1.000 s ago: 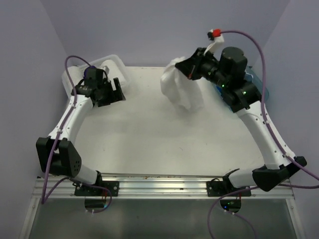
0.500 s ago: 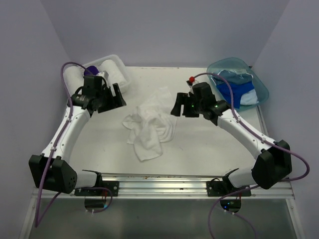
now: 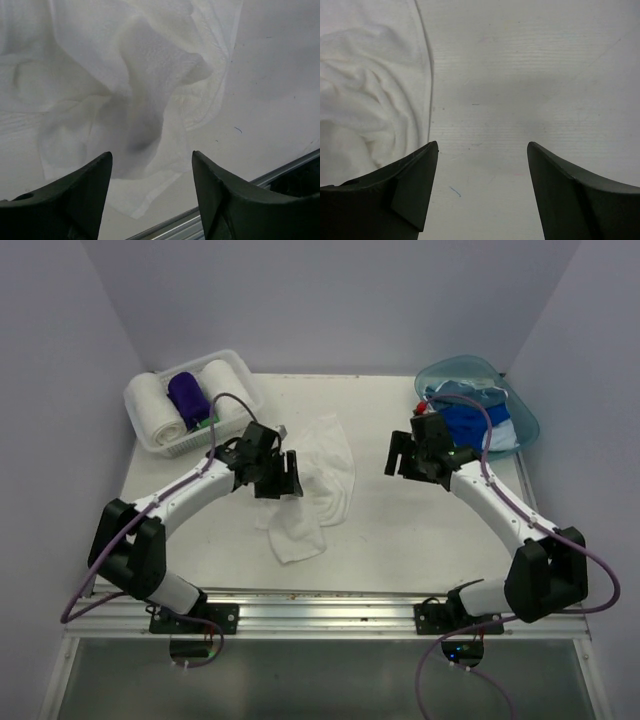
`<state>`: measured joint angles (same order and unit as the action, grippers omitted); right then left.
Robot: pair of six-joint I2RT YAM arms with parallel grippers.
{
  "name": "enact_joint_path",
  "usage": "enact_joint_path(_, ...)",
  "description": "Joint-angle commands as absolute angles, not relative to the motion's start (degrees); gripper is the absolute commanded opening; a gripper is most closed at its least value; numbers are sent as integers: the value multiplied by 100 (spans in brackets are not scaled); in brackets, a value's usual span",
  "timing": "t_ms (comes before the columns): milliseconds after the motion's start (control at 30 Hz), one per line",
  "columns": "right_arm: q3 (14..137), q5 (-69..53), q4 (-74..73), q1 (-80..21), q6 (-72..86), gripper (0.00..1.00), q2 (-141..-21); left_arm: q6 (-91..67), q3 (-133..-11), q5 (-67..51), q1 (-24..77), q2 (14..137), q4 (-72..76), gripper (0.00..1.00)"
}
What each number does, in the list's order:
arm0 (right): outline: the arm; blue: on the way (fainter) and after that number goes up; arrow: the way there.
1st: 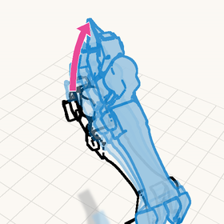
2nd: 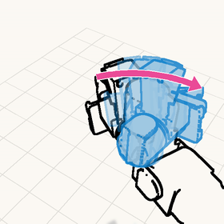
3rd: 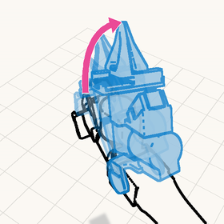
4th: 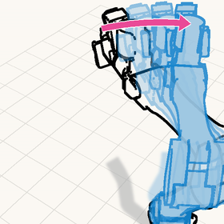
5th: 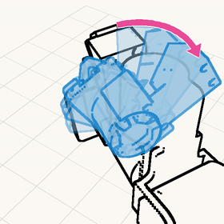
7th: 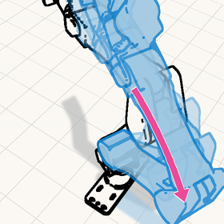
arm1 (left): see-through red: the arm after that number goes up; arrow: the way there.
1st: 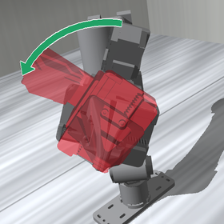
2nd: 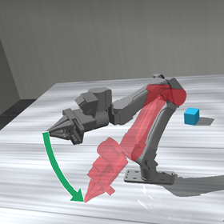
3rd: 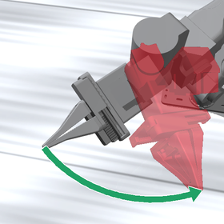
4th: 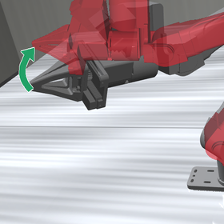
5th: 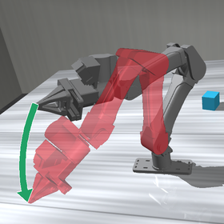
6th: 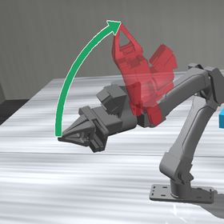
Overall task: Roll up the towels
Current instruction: Move the towel to the center of the board, then flatten the towel
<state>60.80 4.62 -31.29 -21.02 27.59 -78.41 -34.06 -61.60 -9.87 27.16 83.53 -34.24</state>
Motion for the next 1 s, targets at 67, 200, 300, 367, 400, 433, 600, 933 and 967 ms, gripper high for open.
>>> enact_joint_path(67,6301,1019,-3261,-1603,2619,74,-8129,-3683,-6011,-1195,2856,9060,-2611,49)
enact_joint_path(200,6731,791,-3138,-827,2514,68,-8682,-3718,-6021,-1222,2883,9071,-2487,3)
enact_joint_path(300,7285,879,-3076,-616,2505,68,-9367,-3718,-6012,-1239,2883,8921,-2444,0)
enact_joint_path(367,7742,958,-3076,-545,2566,66,-9928,-3761,-6021,-1266,2883,8764,-2443,0)
enact_joint_path(400,7917,1123,-3120,-519,2549,59,-10114,-3797,-6003,-1300,2883,8702,-2409,0)
enact_joint_path(433,8302,1195,-3198,-484,2549,58,-10299,-3832,-5907,-1614,2883,8562,-2243,0)
enact_joint_path(600,9183,1511,-3401,-176,2523,57,-11266,-4139,-5669,-1846,3085,8131,-2048,0)
enact_joint_path(933,9539,1469,-3411,-96,2382,63,-11262,-4220,-5870,-1786,3823,8358,-1905,27)
enact_joint_path(967,9353,1294,-3210,-175,2417,64,-11093,-4036,-5932,-1706,3849,8358,-2046,35)
